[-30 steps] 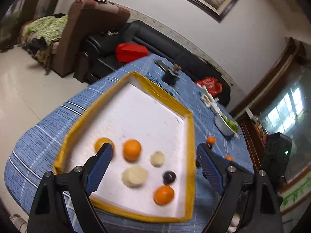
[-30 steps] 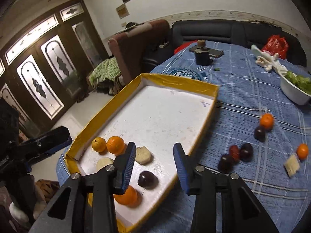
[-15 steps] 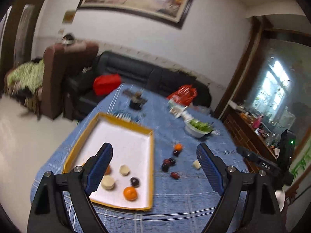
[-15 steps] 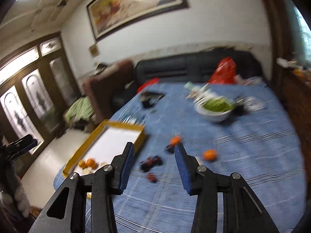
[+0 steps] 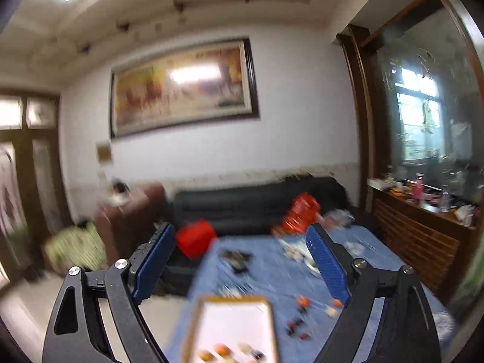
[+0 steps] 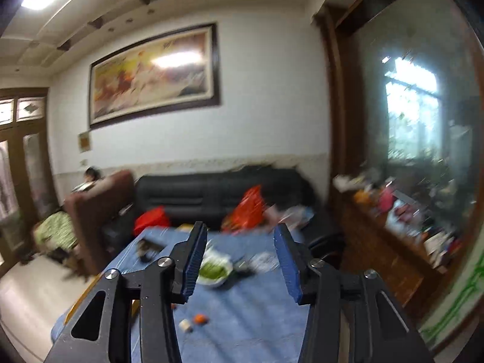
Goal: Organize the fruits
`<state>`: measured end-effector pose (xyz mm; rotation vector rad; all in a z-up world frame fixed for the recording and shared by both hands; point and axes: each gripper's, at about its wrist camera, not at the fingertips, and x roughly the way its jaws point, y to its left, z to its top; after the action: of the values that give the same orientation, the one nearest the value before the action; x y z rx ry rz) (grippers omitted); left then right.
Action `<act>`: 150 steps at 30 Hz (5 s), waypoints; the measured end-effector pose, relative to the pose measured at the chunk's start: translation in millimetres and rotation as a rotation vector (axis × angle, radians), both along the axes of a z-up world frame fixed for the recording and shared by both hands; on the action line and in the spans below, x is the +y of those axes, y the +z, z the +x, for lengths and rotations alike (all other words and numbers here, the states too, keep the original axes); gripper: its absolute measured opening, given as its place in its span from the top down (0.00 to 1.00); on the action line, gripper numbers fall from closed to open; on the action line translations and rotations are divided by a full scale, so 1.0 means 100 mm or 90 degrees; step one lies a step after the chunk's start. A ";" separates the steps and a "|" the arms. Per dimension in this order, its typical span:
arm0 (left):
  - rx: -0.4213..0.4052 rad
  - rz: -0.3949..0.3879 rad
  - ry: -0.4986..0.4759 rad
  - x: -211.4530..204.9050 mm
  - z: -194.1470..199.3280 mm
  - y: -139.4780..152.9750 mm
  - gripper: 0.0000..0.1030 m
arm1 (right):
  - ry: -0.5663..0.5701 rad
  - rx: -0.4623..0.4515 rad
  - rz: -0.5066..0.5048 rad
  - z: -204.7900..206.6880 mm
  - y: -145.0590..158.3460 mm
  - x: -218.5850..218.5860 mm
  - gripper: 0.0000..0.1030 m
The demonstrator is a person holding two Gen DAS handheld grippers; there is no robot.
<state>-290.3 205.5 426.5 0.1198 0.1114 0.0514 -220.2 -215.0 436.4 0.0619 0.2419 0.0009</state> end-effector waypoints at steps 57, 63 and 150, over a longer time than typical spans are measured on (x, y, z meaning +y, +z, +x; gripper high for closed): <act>0.533 0.017 -0.147 -1.35 2.47 -4.12 0.53 | 0.296 0.406 0.058 2.45 -4.35 1.52 0.60; 0.550 0.001 -0.143 -1.31 2.44 -4.16 0.75 | 0.288 0.395 0.069 2.43 -4.32 1.48 0.60; 0.402 -0.273 -0.028 0.07 1.92 -3.13 0.14 | 0.168 0.365 0.145 2.09 -3.92 0.92 0.46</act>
<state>-98.8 212.7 113.1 -0.2956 0.7454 -0.0563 -11.7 -122.7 44.9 0.2571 0.8213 0.2771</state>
